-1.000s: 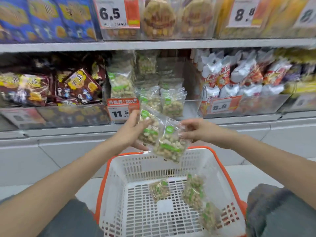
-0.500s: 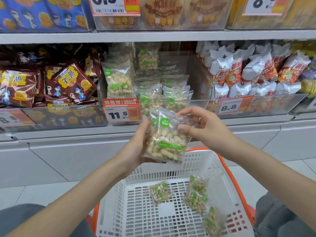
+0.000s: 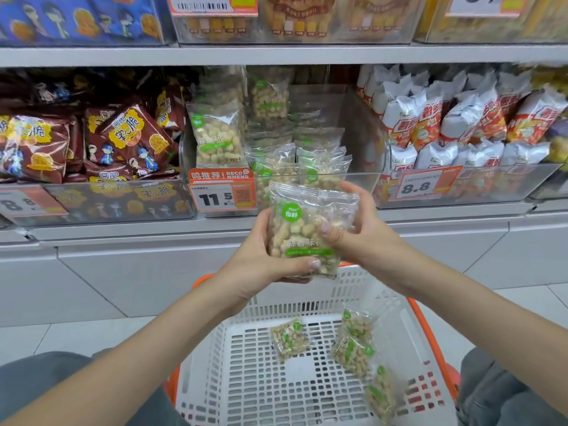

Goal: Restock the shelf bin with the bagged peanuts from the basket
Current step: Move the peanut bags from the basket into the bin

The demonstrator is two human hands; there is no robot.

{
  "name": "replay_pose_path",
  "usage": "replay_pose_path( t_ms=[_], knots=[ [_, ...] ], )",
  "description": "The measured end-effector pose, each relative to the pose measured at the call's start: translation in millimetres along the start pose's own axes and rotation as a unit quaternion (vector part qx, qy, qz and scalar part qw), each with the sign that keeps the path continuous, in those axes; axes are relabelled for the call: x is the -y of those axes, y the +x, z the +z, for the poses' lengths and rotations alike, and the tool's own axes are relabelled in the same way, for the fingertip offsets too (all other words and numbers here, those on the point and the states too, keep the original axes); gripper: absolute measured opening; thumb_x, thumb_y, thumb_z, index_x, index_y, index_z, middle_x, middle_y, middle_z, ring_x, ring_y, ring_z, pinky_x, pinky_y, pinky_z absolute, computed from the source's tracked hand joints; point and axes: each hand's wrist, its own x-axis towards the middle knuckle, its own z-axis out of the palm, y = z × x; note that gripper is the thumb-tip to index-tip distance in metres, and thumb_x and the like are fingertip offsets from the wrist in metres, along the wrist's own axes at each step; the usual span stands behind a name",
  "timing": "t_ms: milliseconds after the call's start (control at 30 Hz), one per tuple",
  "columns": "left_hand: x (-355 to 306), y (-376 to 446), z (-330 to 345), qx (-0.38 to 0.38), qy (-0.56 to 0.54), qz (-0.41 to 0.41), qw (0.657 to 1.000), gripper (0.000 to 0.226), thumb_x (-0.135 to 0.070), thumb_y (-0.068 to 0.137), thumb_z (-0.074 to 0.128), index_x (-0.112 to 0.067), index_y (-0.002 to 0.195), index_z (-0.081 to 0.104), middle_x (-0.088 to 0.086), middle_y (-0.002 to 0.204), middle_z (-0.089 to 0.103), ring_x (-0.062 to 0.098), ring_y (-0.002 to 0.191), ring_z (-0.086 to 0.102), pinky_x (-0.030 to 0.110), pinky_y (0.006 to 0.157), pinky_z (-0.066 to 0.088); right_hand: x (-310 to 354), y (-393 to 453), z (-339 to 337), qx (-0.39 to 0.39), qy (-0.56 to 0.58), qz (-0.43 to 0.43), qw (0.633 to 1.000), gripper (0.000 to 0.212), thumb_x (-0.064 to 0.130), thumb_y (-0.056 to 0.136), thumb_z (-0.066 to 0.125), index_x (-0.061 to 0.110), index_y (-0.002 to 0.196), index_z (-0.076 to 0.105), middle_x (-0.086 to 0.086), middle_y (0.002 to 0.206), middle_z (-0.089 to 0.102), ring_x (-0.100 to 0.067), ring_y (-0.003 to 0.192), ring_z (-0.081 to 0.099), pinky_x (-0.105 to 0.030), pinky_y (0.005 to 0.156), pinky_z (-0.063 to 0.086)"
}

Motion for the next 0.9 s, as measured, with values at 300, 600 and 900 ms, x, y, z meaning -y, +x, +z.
replay_pose_path(
  t_ms=[300,600,900],
  knots=[
    [-5,2,-9,-0.005,0.351,0.017,0.936,0.071,-0.071,0.062,0.067,-0.037,0.117,0.038,-0.012,0.12,0.031,0.005,0.124,0.033,0.033,0.106,0.037,0,1,10,-0.011,0.056,0.001,0.998,0.079,0.017,0.05,0.083,0.012,0.121,0.047,-0.003,0.096,0.075,-0.015,0.088,0.072,-0.023,0.07,0.057],
    [-28,39,-63,-0.132,0.553,0.091,0.818,0.053,-0.055,0.082,0.057,-0.017,0.117,0.044,-0.003,0.115,0.031,0.018,0.111,0.028,0.031,0.093,0.034,84,129,-22,-0.141,-0.095,-0.132,0.977,0.083,0.029,0.059,0.09,0.022,0.124,0.039,0.0,0.118,0.061,-0.012,0.106,0.064,-0.036,0.094,0.053],
    [-22,58,-78,-0.123,0.691,0.107,0.704,0.057,-0.048,0.082,0.059,-0.018,0.124,0.034,0.007,0.124,0.026,0.026,0.111,0.026,0.033,0.08,0.035,85,246,1,-0.213,-0.173,-0.129,0.953,0.108,0.036,0.063,0.087,0.013,0.146,0.022,-0.002,0.142,0.042,-0.016,0.129,0.043,-0.006,0.09,0.039]
  ],
)
